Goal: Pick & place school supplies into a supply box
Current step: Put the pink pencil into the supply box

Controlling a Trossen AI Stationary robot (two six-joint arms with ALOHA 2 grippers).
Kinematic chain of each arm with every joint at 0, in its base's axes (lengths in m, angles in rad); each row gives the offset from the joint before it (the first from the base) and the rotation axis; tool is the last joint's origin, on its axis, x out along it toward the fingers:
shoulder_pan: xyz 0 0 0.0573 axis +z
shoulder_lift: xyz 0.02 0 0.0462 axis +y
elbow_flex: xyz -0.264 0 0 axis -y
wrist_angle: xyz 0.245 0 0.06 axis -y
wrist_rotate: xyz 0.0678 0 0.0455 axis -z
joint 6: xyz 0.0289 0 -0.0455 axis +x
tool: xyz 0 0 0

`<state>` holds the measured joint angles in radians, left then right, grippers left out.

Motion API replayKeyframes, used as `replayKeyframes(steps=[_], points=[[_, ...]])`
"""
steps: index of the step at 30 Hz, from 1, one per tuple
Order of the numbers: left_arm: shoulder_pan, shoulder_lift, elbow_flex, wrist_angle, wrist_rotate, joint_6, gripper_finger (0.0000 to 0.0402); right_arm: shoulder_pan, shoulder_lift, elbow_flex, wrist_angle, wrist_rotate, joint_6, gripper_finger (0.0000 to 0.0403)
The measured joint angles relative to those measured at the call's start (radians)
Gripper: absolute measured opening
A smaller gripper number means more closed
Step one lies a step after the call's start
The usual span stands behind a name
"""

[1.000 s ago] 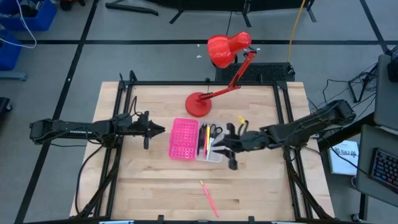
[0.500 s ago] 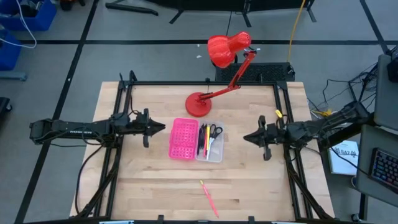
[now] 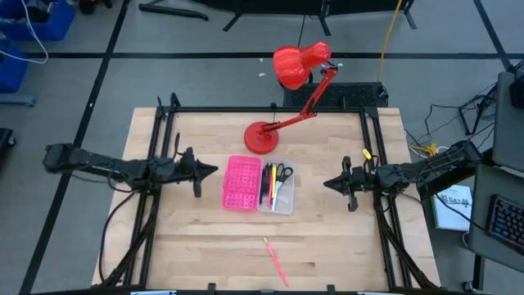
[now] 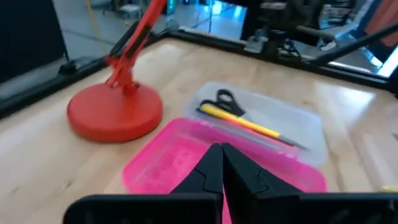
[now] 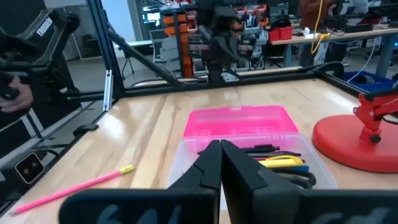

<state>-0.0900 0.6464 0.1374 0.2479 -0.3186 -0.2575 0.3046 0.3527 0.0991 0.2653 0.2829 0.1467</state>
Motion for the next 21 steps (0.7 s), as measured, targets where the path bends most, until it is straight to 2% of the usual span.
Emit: replayKeyframes(steps=[4,6,10,13,17,21], points=[[-0.144,0.028,0.015,0.05,-0.126,0.034,0.0007,0.0,0.001,-0.01,-0.004,0.0,0.002,0.0],[-0.205,0.038,0.015,0.095,-0.155,0.081,0.0004,0.0,0.0,-0.016,-0.001,-0.01,0.001,0.0],[-0.299,0.043,0.015,0.181,-0.171,0.216,0.0006,-0.001,0.001,-0.032,-0.004,-0.117,-0.043,0.0],[-0.336,0.041,0.015,0.195,-0.188,0.288,0.0004,0.0,0.005,-0.04,0.019,-0.153,-0.071,0.0],[-0.34,0.041,0.015,0.192,-0.191,0.289,0.0015,0.017,0.08,-0.026,0.164,-0.153,0.009,0.0],[-0.34,0.041,0.015,0.191,-0.191,0.282,0.0026,0.086,0.259,0.051,0.17,-0.054,0.077,0.0]])
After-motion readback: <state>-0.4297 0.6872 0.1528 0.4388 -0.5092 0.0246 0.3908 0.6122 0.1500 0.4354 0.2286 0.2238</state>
